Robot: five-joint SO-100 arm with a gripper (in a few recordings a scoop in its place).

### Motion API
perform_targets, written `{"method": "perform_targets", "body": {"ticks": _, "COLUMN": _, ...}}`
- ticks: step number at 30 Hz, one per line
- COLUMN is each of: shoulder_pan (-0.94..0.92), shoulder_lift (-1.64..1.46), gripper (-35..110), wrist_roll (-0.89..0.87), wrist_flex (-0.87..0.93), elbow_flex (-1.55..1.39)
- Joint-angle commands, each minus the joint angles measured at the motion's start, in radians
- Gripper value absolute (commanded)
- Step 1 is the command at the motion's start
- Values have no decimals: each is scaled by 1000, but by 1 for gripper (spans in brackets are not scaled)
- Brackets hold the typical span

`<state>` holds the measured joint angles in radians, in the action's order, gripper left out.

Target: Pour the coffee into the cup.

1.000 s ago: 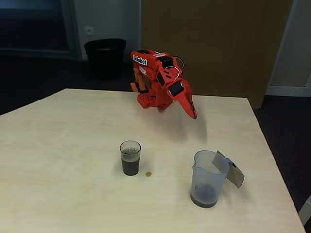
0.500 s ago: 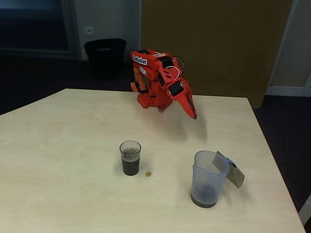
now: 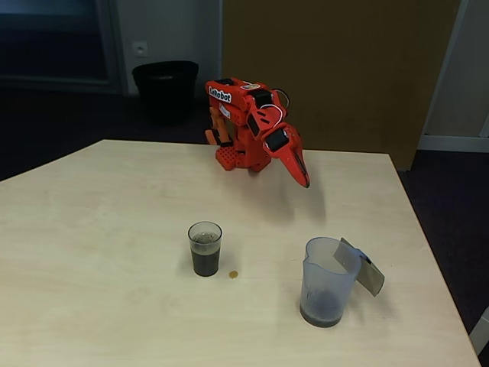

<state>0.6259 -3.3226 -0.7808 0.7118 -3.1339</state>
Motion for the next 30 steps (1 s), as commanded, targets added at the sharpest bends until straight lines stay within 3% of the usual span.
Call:
{"method": "perform_targets", "body": {"ticks": 1, "shoulder_pan": 3, "shoulder_lift": -28, "gripper": 0, "wrist_roll": -9, "wrist_flex": -9, "elbow_flex": -8}}
{"method": "perform_targets", "body": {"ticks": 12, "shoulder_pan": 2, "shoulder_lift": -28, "gripper": 0, "wrist_roll": -29, "wrist_flex": 3, "elbow_flex": -8}}
{"method": "perform_targets", "body": {"ticks": 30, "shoulder_pan": 55, "shoulder_lift": -49, "gripper": 0, "wrist_roll": -84, "wrist_flex": 178, "elbow_flex": -8}}
